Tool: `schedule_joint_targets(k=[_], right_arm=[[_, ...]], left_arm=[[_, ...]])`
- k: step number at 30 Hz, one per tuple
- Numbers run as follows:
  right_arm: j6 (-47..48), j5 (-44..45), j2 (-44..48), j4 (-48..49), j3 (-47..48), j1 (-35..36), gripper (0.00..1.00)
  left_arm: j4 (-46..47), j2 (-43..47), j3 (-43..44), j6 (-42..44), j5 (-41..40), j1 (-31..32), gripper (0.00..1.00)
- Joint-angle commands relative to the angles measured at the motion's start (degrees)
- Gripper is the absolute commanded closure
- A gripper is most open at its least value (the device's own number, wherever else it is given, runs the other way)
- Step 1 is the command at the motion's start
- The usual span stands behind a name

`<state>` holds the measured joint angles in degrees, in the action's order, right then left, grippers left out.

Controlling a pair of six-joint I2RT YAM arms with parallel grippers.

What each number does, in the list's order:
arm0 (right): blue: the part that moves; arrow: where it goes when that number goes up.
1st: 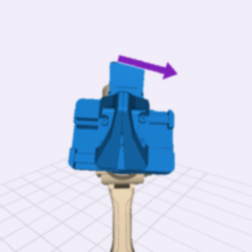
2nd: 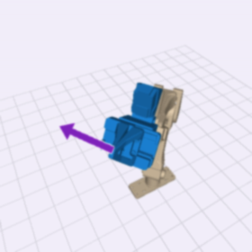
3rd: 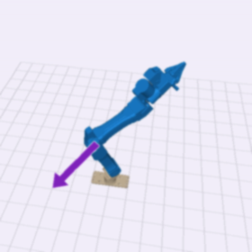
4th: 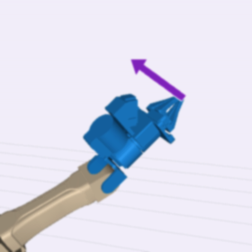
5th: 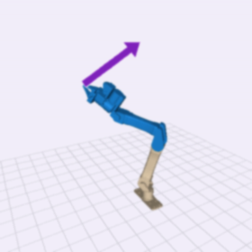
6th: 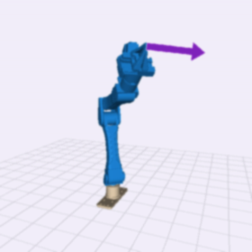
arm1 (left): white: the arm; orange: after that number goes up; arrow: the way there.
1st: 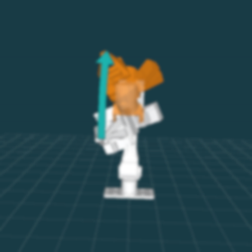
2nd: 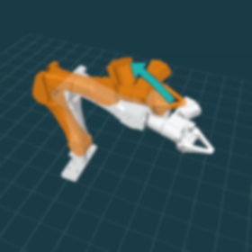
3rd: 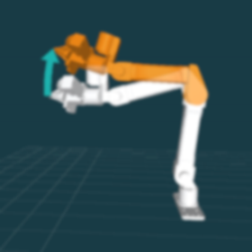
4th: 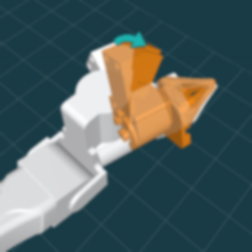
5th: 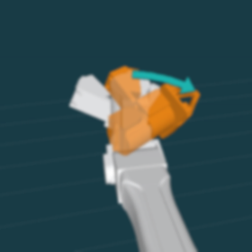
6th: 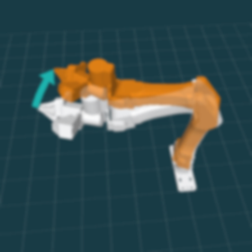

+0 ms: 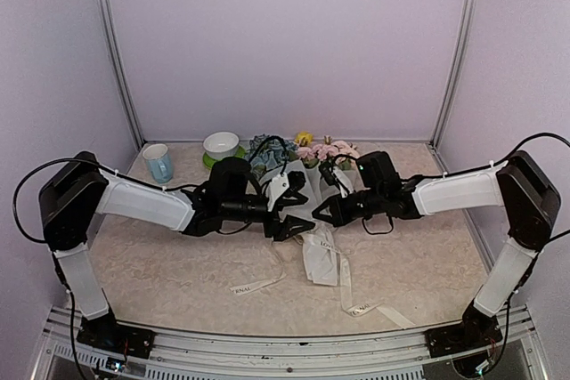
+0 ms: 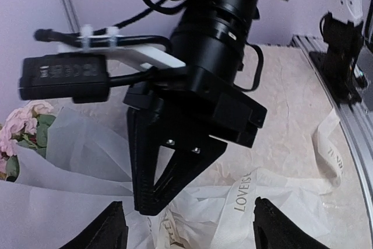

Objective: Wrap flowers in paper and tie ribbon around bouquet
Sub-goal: Cross the half-tied ribbon over the folded bouquet.

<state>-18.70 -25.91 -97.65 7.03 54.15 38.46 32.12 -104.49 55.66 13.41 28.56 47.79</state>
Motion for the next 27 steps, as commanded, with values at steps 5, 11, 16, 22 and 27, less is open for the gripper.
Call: schedule_joint_targets(k=[5, 11, 16, 22, 27], right_arm=[[0.14, -1.01, -1.67, 0.86, 1.23, -0.15, 1.00], [0.33, -0.90, -1.15, 0.47, 1.19, -0.22, 1.00], [0.17, -1.07, -1.23, 0.53, 1.23, -0.17, 1.00], [0.06, -1.07, -0.97, 0.59, 1.22, -0.20, 1.00], [0.05, -0.90, -0.55, 0.46, 0.96, -0.24, 1.00]], left_arm=[[-39.64, -8.04, 13.40, 22.37, 7.05, -0.14, 0.25], [-40.02, -10.21, 14.63, 22.59, 5.29, 0.37, 0.34], [-32.49, -8.83, 12.55, 18.17, 4.11, 0.33, 0.60], [-25.97, -7.70, 10.60, 14.62, 6.88, -0.16, 0.81], [-28.66, -8.96, 12.49, 12.88, 5.57, -0.51, 1.00]])
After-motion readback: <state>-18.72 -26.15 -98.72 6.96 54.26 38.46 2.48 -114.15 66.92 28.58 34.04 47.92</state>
